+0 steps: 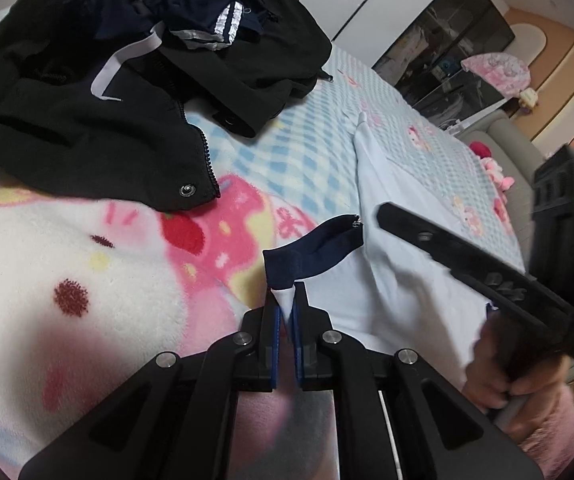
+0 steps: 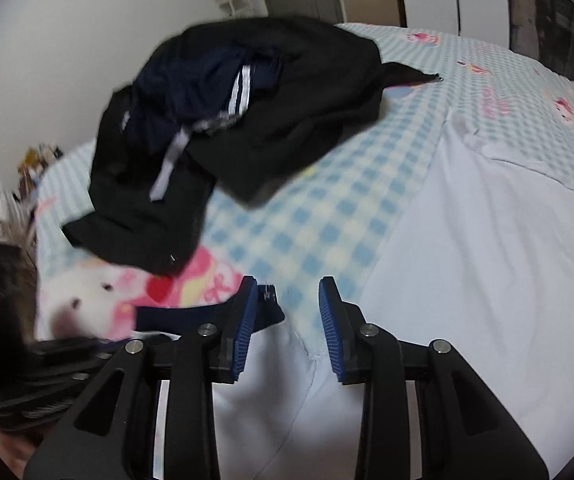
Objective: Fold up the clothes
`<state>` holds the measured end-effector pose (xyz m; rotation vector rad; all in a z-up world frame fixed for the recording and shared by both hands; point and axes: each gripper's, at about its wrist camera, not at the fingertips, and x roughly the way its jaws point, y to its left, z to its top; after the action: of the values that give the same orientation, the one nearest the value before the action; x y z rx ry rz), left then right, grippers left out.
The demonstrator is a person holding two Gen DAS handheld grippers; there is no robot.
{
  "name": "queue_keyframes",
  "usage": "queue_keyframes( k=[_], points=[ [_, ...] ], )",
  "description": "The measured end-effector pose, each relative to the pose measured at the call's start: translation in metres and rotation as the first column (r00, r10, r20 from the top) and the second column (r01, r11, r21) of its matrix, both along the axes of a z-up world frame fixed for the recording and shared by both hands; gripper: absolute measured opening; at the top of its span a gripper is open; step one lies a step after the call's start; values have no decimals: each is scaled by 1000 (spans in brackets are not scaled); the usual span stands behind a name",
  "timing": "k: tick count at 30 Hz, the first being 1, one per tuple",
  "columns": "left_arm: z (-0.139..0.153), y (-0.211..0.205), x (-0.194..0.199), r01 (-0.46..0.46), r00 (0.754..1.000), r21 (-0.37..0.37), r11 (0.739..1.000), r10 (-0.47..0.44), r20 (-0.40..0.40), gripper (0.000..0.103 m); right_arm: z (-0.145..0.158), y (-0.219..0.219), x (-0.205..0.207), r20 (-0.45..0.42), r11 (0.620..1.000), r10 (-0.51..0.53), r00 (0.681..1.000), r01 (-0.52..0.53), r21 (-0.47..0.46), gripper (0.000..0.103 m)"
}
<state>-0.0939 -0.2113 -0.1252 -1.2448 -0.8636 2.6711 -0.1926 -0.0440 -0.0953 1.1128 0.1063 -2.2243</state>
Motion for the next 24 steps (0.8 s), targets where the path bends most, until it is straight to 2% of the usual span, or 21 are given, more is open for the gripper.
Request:
queue_keyframes(
  k=[1, 4, 6, 9, 10, 12, 14, 17, 20, 22, 24],
  points=[
    [2, -1, 1, -1, 1000, 11, 1000, 2, -15, 12, 1, 3, 2, 3, 1000, 13, 1000, -13, 11, 33],
    [7, -5, 4, -5, 998, 42, 999, 7, -58, 27, -4, 4, 7, 42, 993, 97, 994, -100, 65, 33],
    [7, -4, 3, 16, 998, 59, 998, -12, -68, 29, -14, -2, 10, 95, 980, 164, 982, -173, 94, 33],
    [-3, 3, -4, 35, 999, 27, 999, -34, -17, 26, -30, -15, 12, 79, 963, 179, 981, -192, 189, 32],
    [-6, 4, -6, 29, 1000, 13, 999, -29, -4, 17, -34, -19, 10, 68, 961, 173, 983, -184, 206, 31],
    [-8, 4, -8, 21, 1000, 10, 1000, -21, 5, 12, -40, -24, 4, 51, 966, 147, 988, -154, 208, 27],
    [-5, -1, -7, 19, 999, 65, 998, -17, -34, 10, -37, -21, -2, 48, 980, 98, 994, -105, 169, 27],
    [6, -2, -7, 47, 993, 154, 987, -30, -110, 9, -21, -7, -6, 60, 998, 30, 998, -33, 54, 29],
    [16, 15, -15, 143, 980, 242, 960, -102, -173, 9, 6, 26, 4, 57, 999, -22, 998, 23, -29, 29],
    [21, 33, -23, 216, 966, 292, 932, -160, -204, 9, 19, 55, 16, 32, 996, -85, 996, 86, -19, 29],
    [20, 62, -33, 284, 953, 313, 906, -231, -195, 9, 26, 89, 32, 14, 987, -160, 987, 160, 15, 32]
  ],
)
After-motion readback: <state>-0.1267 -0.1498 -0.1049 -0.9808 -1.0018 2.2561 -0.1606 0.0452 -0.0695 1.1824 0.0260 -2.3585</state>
